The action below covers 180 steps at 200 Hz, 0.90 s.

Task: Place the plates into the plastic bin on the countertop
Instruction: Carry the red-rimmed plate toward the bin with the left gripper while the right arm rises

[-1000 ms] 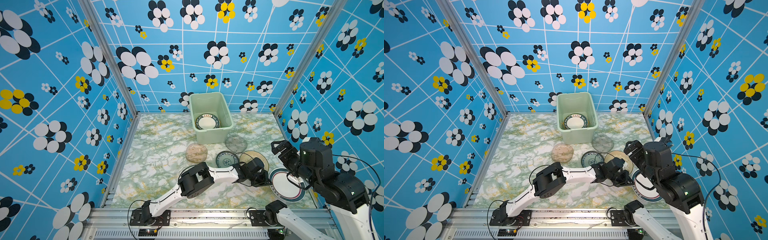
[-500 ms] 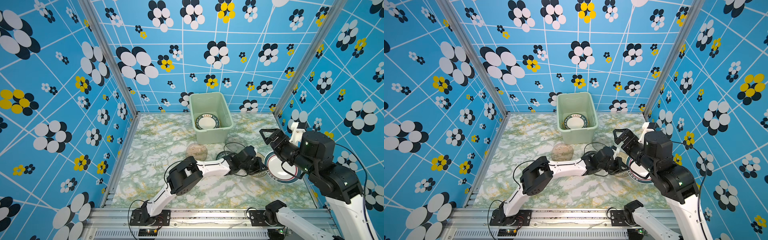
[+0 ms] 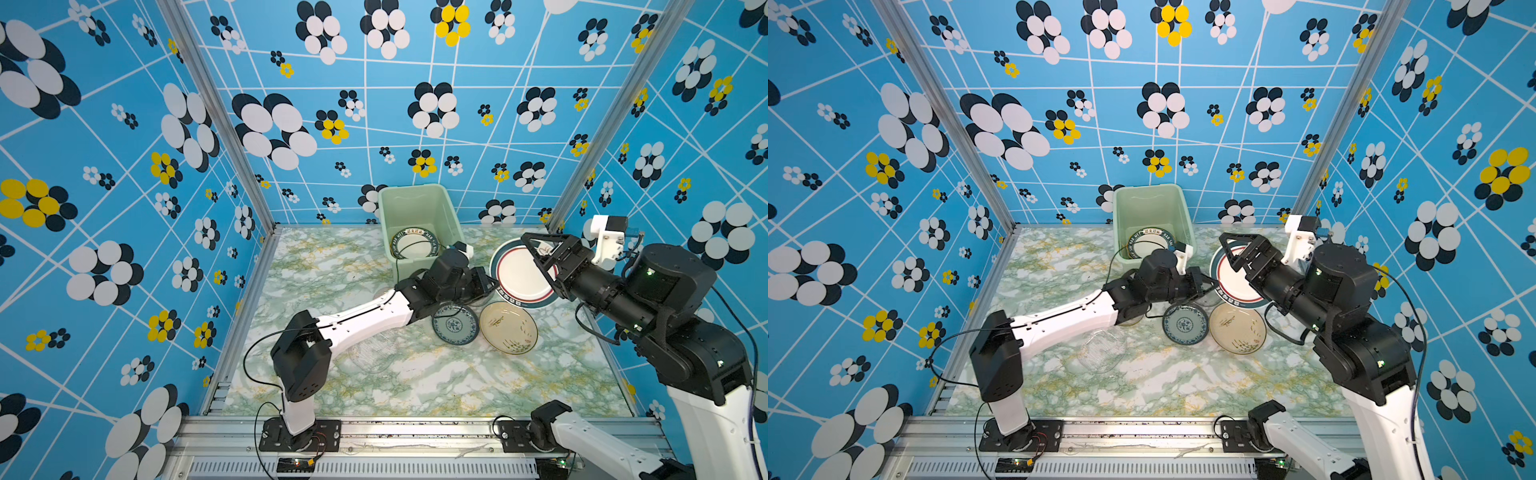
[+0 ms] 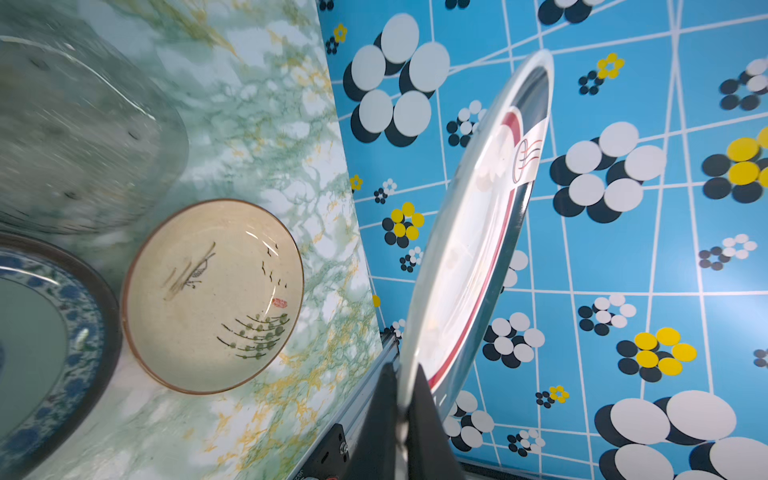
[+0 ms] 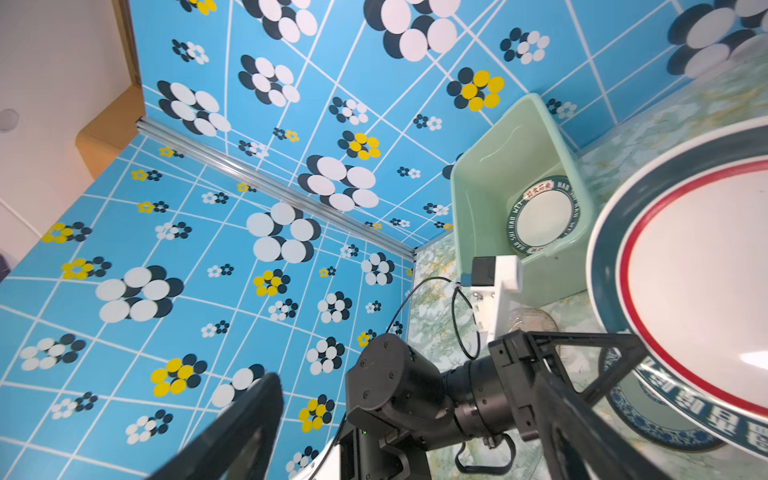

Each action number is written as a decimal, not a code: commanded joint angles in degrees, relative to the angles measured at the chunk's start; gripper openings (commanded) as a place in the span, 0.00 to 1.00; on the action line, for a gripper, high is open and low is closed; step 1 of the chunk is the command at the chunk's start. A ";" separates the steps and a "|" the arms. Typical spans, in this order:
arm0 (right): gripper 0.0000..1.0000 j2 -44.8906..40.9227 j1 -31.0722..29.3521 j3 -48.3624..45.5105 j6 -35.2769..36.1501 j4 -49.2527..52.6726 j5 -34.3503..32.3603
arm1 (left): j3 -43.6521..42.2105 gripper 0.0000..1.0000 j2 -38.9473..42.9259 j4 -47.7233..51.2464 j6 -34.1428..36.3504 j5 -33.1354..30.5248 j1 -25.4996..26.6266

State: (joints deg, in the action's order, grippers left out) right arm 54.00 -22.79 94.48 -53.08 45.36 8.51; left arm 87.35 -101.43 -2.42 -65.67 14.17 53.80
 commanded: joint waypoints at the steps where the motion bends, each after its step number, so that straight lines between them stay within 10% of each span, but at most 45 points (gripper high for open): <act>1: 0.93 1.04 0.30 1.85 1.64 -1.21 6.07 | -0.60 0.00 5.32 5.11 6.21 -2.43 -2.87; 180: 0.68 5.85 0.63 -9.04 6.77 -6.53 17.16 | -8.21 0.00 33.78 26.05 10.50 -3.24 -17.41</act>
State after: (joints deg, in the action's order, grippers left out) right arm 58.11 -22.68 86.00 -46.92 44.05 22.46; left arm 79.48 -69.19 23.33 -56.03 8.56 37.32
